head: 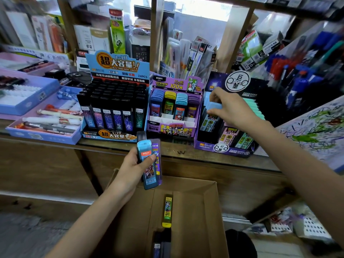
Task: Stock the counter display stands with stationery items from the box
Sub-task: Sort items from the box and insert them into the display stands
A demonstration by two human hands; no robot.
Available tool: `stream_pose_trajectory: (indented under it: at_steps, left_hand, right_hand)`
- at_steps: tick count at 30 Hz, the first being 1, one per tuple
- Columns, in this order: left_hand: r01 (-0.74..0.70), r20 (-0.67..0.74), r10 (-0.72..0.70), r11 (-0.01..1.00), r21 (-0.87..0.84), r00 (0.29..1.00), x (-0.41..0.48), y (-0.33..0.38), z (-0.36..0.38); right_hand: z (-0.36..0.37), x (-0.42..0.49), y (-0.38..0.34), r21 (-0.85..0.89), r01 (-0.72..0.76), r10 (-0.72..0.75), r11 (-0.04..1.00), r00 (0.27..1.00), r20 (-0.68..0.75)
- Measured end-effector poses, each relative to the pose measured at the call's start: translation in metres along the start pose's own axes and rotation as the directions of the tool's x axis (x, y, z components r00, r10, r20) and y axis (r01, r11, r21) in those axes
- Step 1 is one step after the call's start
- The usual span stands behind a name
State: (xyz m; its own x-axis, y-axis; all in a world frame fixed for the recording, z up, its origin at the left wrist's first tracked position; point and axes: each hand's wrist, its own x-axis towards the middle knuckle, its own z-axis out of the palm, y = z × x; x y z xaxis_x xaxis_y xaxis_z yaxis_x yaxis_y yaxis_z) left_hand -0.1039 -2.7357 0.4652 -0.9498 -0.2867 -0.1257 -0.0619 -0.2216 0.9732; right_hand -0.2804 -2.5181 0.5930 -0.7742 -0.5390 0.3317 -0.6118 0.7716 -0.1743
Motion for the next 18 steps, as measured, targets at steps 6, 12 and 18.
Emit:
stream_pose_trajectory:
  at_steps: [6, 12, 18]
  left_hand:
    - [-0.053, 0.028, 0.052, 0.998, 0.024, 0.998, -0.002, 0.009, 0.008]
    - [-0.068, 0.059, 0.067, 0.998, 0.016, 0.996, -0.003, 0.017, 0.015]
    - [-0.089, 0.092, 0.09, 0.996, -0.014, 0.992, -0.006, 0.023, 0.026]
  right_hand:
    - [0.004, 0.0, -0.001, -0.254, 0.096, -0.122, 0.962, 0.989, -0.089]
    - [-0.002, -0.018, -0.029, -0.024, 0.12, -0.122, 0.993, 0.981, -0.154]
    - [0.03, -0.052, -0.086, 0.633, -0.141, 0.013, 0.761, 0.979, 0.202]
